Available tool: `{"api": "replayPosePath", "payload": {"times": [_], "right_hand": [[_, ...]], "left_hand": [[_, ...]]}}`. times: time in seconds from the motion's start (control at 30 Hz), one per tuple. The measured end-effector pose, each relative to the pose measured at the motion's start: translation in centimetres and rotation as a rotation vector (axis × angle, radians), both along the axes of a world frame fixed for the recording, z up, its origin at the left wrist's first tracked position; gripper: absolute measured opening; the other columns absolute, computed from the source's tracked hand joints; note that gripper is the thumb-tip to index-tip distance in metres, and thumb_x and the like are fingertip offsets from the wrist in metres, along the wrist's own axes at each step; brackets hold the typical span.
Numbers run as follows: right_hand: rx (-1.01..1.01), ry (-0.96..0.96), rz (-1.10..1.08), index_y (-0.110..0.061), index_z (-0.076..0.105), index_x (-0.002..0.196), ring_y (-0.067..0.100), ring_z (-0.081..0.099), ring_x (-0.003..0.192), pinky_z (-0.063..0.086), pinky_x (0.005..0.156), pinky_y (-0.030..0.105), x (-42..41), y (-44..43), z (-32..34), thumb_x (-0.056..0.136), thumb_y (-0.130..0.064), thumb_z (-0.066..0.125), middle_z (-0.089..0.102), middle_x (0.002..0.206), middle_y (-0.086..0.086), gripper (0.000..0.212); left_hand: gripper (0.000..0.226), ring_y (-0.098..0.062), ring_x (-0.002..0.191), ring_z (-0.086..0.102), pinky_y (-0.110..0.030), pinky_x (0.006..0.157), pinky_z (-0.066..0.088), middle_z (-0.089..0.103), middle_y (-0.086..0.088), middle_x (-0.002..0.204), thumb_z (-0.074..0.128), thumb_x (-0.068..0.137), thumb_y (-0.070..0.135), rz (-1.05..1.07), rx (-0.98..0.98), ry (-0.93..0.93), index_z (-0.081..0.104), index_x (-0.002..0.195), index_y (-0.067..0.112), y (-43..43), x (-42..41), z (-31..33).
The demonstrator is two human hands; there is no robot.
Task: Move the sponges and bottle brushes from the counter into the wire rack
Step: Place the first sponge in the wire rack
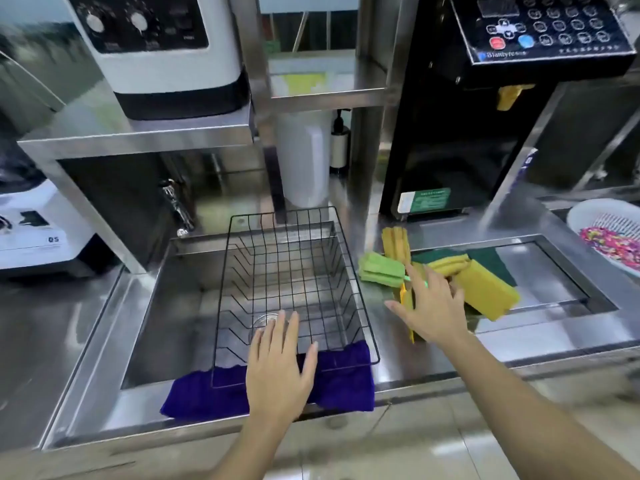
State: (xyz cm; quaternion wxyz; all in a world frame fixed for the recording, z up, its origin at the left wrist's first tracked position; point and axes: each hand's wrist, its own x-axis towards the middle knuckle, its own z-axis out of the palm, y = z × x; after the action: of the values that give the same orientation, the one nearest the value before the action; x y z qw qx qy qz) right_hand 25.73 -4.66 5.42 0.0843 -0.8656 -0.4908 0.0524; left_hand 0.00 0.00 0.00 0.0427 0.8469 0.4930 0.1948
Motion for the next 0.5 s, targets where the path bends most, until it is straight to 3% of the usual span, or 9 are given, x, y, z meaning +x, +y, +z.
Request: {"api": "replayPosePath", "payload": {"times": [0.13, 0.27, 0.37, 0.5], "right_hand": [[-0.153, 0.070, -0.022, -0.028, 0.016, 0.148, 0.025, 0.026, 0.141, 0.029, 0.107, 0.054, 0.8, -0.9, -1.4, 0.079, -0.068, 0.047, 0.028, 0.153, 0.005, 0.086], [-0.220, 0.133, -0.020, -0.031, 0.009, 0.148, 0.026, 0.016, 0.144, 0.024, 0.109, 0.059, 0.8, -0.9, -2.3, 0.075, -0.054, 0.064, 0.016, 0.155, 0.003, 0.095], [-0.242, 0.127, -0.006, -0.030, 0.010, 0.147, 0.029, 0.017, 0.142, 0.024, 0.109, 0.058, 1.1, -0.6, -2.3, 0.078, -0.033, 0.065, 0.018, 0.153, 0.007, 0.088], [-0.265, -0.080, 0.034, -0.026, 0.018, 0.145, 0.028, 0.032, 0.134, 0.031, 0.105, 0.047, 1.6, -0.6, -2.4, 0.077, -0.027, 0.066, 0.034, 0.144, 0.007, 0.084]], "left_hand": [[0.065, -0.025, 0.105, 0.062, -0.043, 0.093, 0.045, 0.066, -0.009, 0.116, 0.023, 0.098, 0.052, 0.009, 0.072, 0.052, 0.064, 0.121, 0.007, -0.6, -0.2, -1.4], [0.057, -0.025, 0.059, 0.060, -0.036, 0.064, 0.045, 0.064, -0.005, 0.063, 0.032, 0.096, 0.046, 0.029, 0.217, 0.063, 0.070, 0.080, 0.007, -0.5, -0.3, -1.7], [0.066, -0.025, 0.054, 0.056, -0.035, 0.059, 0.041, 0.059, -0.003, 0.056, 0.022, 0.101, 0.046, 0.022, 0.264, 0.060, 0.065, 0.067, 0.010, -0.2, -0.4, -1.9], [0.064, -0.025, 0.053, 0.054, -0.035, 0.057, 0.039, 0.057, -0.003, 0.055, 0.022, 0.101, 0.045, 0.005, 0.300, 0.051, 0.061, 0.064, 0.011, 0.0, -0.4, -2.7]]}}
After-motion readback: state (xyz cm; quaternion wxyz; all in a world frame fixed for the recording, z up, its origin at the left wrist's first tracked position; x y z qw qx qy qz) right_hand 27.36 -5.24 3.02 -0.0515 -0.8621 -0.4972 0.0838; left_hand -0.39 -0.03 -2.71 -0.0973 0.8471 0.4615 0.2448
